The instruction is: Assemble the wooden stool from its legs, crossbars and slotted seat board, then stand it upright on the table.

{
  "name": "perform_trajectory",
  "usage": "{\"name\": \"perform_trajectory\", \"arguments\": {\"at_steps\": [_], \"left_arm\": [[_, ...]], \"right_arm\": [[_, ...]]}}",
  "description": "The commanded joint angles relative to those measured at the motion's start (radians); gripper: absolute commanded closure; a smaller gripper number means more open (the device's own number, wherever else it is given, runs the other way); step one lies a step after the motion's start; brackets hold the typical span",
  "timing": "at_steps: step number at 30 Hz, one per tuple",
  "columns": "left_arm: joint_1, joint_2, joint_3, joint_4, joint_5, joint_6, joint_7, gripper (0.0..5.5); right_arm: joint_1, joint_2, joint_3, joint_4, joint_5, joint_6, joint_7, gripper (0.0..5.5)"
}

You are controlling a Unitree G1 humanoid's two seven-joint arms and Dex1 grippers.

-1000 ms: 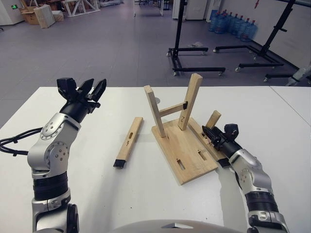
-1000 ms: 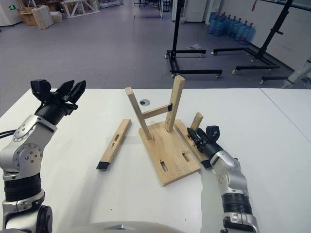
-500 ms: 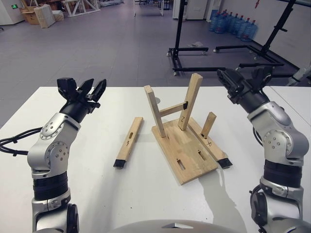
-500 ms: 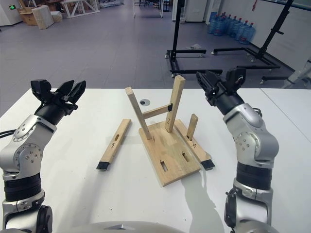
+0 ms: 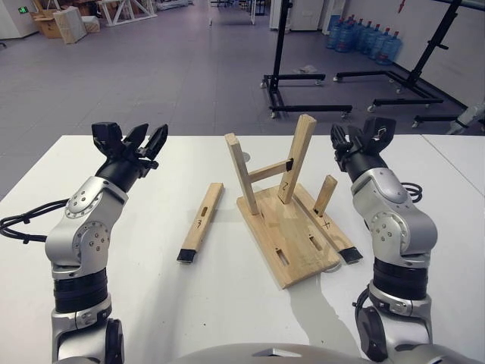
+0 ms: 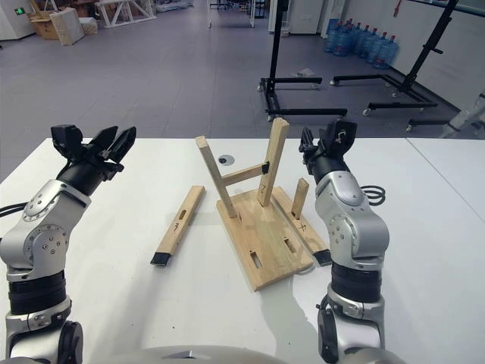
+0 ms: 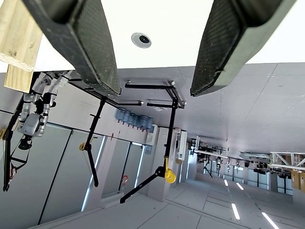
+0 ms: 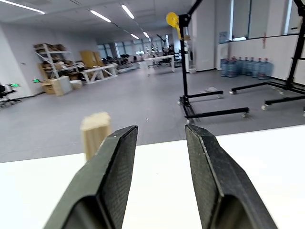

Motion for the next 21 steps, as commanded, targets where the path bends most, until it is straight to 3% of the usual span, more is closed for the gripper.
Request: {"name": "perform_trajectory", "arguments": {"at_steps": [1, 8, 13, 17, 21], "left_arm": [[0.006, -0.001, -0.005, -0.011, 0.007, -0.003, 0.005, 2.83], [0.024, -0.004, -0.009, -0.019, 0.011, -0.006, 0.005, 2.83], [0.034, -0.008, -0.005, -0.033, 0.007, 0.000, 0.014, 2.83], [0.049, -0.018, 0.000, -0.051, -0.003, 0.007, 0.025, 2.83], [0.140, -0.007, 0.110, -0.131, -0.116, 0.064, 0.044, 2.83]], "right_arm": [[0.031, 0.014, 0.011, 0.057, -0.044, -0.029, 0.012, 3.68], [0.180, 0.053, 0.021, 0.179, -0.084, -0.118, 0.067, 3.68], [-0.110, 0.017, -0.203, 0.063, 0.184, -0.011, 0.037, 3.68], [-0.234, -0.209, -0.338, 0.028, 0.358, 0.106, 0.136, 3.68], [0.169, -0.640, -0.427, 0.016, 0.381, 0.189, 0.697, 3.68]]}}
